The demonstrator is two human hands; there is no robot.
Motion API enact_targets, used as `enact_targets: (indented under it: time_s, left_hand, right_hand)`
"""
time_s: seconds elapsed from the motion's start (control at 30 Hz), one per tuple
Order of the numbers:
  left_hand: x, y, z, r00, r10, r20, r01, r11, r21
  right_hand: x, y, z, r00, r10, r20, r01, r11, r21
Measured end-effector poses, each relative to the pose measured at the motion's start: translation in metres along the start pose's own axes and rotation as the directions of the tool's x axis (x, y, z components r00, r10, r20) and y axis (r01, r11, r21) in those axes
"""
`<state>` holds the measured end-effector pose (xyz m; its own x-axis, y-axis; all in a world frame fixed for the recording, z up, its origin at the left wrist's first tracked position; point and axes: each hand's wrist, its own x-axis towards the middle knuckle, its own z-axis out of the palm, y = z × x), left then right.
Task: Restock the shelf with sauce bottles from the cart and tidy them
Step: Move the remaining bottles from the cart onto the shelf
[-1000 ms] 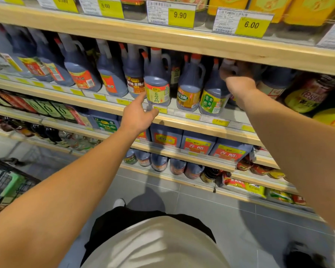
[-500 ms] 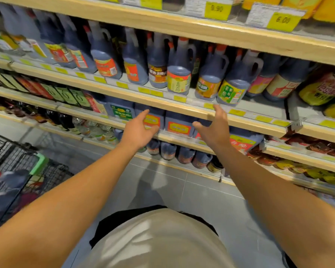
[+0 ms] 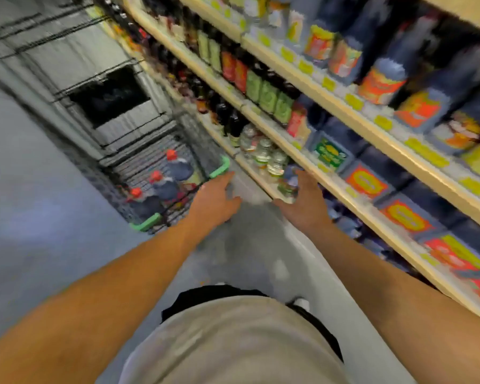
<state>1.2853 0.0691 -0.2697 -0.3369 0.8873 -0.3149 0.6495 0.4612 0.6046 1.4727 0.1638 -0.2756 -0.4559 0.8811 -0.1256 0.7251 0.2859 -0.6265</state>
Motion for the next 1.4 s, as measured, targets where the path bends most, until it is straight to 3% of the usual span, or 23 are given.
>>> enact_targets:
  time_s: [0.13,0.27,0.37,0.53,0.7,1.07,1.3,1.4]
  left_hand:
    - [-0.018,-0.066,-0.053,0.982,-0.135,-0.13,0.133,0.991,-0.024]
    - [-0.03,-0.119,-0.085,0.921,-0.318,-0.227,0.305,0.948,-0.09]
    - [-0.033,-0.147,-0.098,0.862,-0.433,-0.263,0.395,0.9,-0.185]
    - [-0.011,-0.176,-0.111,0.795,-0.51,-0.328,0.444,0.858,-0.258]
    - [0.037,-0.205,-0.112,0.75,-0.596,-0.286,0.522,0.8,-0.296]
    - [0.149,-0.259,-0.089,0.835,-0.537,-0.123,0.525,0.843,-0.115]
    - [0.154,-0.287,-0.071,0.792,-0.606,-0.074,0.597,0.794,-0.116]
    - [0.142,-0.293,-0.063,0.752,-0.652,-0.096,0.644,0.758,-0.105]
  right_hand:
    - [0.032,-0.063,0.054,0.98,-0.146,0.135,0.152,0.988,-0.036]
    - [0.062,-0.109,0.097,0.927,-0.262,0.269,0.289,0.955,-0.067]
    - [0.086,-0.134,0.121,0.891,-0.297,0.344,0.337,0.94,-0.061]
    - [0.141,-0.155,0.154,0.836,-0.322,0.444,0.385,0.921,-0.058]
    - [0.206,-0.168,0.188,0.787,-0.294,0.542,0.394,0.916,-0.075]
    - [0.295,-0.147,0.275,0.694,-0.136,0.707,0.331,0.932,-0.146]
    - [0.302,-0.139,0.308,0.655,-0.158,0.739,0.331,0.939,-0.093]
    - [0.302,-0.136,0.319,0.679,-0.179,0.712,0.312,0.948,-0.059]
